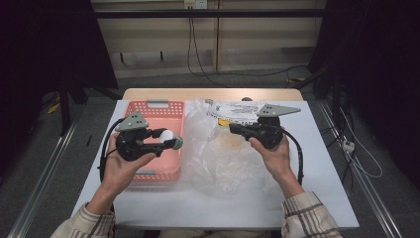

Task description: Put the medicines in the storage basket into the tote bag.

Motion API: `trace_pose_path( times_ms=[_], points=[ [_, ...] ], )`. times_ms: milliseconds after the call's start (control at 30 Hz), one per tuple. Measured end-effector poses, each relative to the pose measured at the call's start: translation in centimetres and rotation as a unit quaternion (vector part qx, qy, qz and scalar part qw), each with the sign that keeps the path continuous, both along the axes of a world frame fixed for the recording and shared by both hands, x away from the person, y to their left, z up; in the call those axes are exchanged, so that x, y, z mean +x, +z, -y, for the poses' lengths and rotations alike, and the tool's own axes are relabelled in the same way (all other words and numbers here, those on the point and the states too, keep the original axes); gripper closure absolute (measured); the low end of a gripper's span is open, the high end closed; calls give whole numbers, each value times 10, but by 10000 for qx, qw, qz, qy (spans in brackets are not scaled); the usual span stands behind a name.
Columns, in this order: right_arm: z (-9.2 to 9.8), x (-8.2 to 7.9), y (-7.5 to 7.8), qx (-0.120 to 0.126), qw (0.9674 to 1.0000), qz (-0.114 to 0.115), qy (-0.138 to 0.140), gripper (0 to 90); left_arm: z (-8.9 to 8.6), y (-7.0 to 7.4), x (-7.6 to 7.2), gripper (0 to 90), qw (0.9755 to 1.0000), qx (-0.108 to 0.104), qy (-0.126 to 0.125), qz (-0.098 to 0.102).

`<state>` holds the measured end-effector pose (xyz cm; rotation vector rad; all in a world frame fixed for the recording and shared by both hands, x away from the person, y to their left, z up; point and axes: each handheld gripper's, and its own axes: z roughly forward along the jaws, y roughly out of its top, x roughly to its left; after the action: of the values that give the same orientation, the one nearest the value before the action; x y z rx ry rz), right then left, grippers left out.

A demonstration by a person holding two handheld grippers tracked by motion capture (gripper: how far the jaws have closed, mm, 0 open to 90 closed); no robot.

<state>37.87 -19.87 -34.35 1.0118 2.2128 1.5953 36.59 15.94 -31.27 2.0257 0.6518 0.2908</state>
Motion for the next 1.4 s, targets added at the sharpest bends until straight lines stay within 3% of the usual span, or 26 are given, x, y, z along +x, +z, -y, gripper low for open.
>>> trace_pose_path(
  times_ms=[133, 400, 433, 867, 933, 1033, 1200, 1400],
  points=[
    [-1, 0, 0, -32, 10000, 10, 3, 900, 10, 7, -9, 513, 9998, -8, -191, 112],
    [-2, 0, -1, -24, 10000, -13, 10, 900, 34, 10, -22, 513, 9982, -121, -583, 78],
    [-1, 0, -1, -22, 10000, -13, 7, 900, 37, 10, -23, 513, 9980, -138, -615, -5],
    [-2, -1, 0, -49, 10000, 10, 56, 900, 92, 2, -27, 513, 9936, 68, -1123, -93],
    [-1, -1, 0, -24, 10000, 1, 47, 900, 100, -1, -25, 513, 9933, 39, -1146, -156],
    [1, -3, 0, 25, 10000, -12, 41, 900, 110, -5, -21, 513, 9935, 225, -1105, -178],
    [3, -5, 2, 28, 10000, 12, 28, 900, 123, -17, -13, 513, 9936, 141, -1083, -288],
    [9, -9, -1, 73, 9999, -62, -32, 900, 143, -53, -6, 512, 9923, 329, -1049, -566]
  ],
)
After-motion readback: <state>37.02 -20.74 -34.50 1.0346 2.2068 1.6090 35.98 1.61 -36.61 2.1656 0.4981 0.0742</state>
